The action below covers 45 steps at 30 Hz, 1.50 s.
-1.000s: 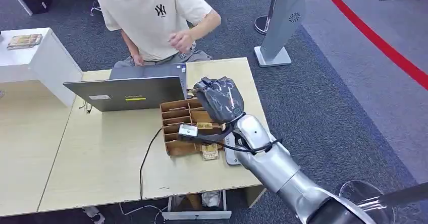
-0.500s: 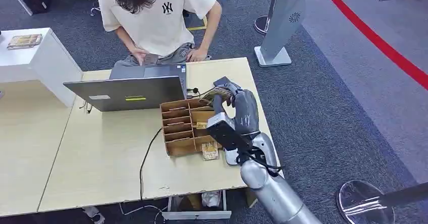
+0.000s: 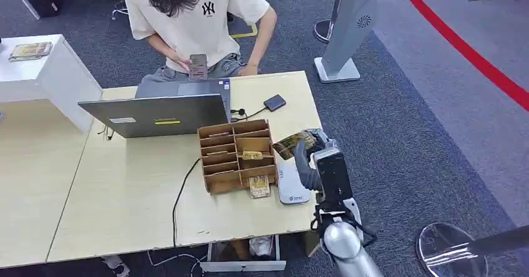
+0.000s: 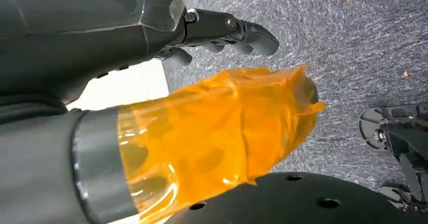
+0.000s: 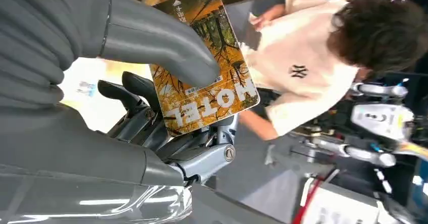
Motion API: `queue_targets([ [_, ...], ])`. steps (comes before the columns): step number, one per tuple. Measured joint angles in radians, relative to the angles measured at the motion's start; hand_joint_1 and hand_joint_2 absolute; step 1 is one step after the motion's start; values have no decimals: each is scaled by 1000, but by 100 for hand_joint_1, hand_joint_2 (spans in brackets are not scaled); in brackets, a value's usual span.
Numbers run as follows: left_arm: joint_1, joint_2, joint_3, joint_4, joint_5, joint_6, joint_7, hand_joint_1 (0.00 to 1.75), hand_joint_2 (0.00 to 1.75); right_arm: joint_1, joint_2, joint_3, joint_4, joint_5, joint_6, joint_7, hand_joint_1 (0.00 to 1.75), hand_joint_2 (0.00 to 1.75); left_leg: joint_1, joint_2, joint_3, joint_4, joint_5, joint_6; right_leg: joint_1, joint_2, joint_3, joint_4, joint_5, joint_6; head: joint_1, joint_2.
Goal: Pass the card to the sensor for recognition and then transmit it.
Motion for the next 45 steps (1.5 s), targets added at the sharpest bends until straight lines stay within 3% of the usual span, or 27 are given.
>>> queue_targets([
  [20,0,0,38,0,19,10,0,0,0,28,-30,-11,157,-93,41,71,175,175,0,0,0,0,0,0,0,0,0,0,0,0,0,0],
  [32,-1,2,39,0,6,4,0,0,0,-60,-38,-13,350,-92,53,106,175,175,0,0,0,0,0,0,0,0,0,0,0,0,0,0],
  [45,-2,6,39,0,0,-5,4,0,0,-145,-39,-56,538,-98,58,100,175,175,0,0,0,0,0,0,0,0,0,0,0,0,0,0],
])
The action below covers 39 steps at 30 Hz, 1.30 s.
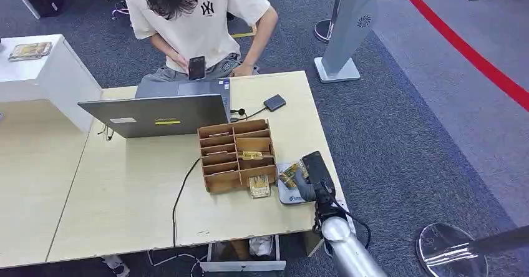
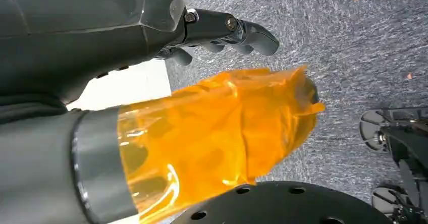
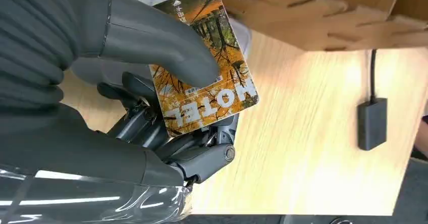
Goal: Pass the card to the sensor for recognition and then transmit it.
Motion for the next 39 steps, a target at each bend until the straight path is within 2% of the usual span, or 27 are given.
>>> queue_targets([
  [13,0,0,0,0,3,-6,4,0,0,-14,0,-31,65,42,24,2,175,175,0,0,0,0,0,0,0,0,0,0,0,0,0,0],
  [39,0,-3,11,0,12,-10,4,0,0,-18,10,-54,86,119,64,19,175,175,0,0,1,0,0,0,0,0,1,0,0,0,0,0],
])
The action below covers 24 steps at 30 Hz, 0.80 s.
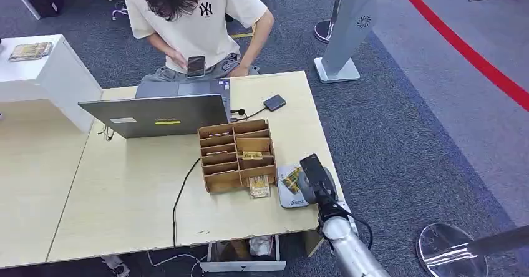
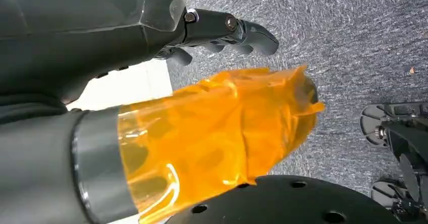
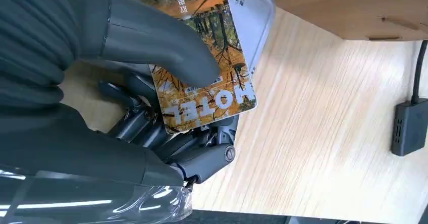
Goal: Pass the card to the sensor for recognition and then transmit it.
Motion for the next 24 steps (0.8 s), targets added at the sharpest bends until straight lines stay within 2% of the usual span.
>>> queue_targets([
  [24,0,-4,8,0,11,-3,0,0,0,-3,16,-8,6,10,8,9,175,175,0,1,2,0,0,0,0,1,1,0,0,0,0,0],
])
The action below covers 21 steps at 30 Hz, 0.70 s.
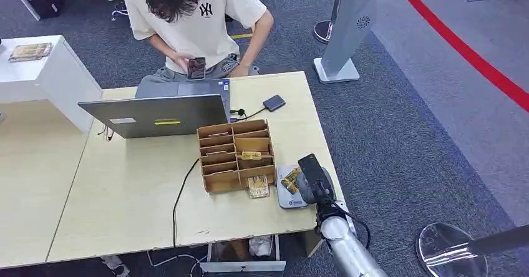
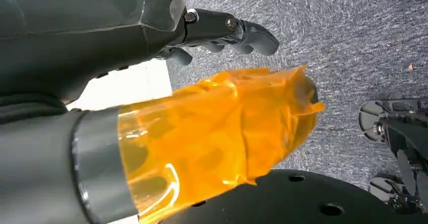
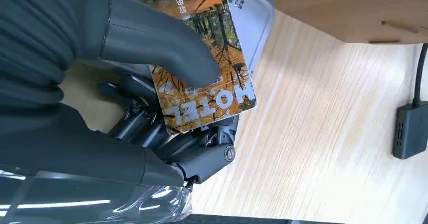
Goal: Pass the card to the sensor for recognition and then transmit it.
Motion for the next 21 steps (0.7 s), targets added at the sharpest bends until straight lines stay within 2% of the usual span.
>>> queue_targets([
  [21,0,-6,9,0,5,0,0,0,0,1,8,-16,5,9,2,-16,175,175,0,0,0,0,0,0,0,0,0,0,0,0,0,0],
])
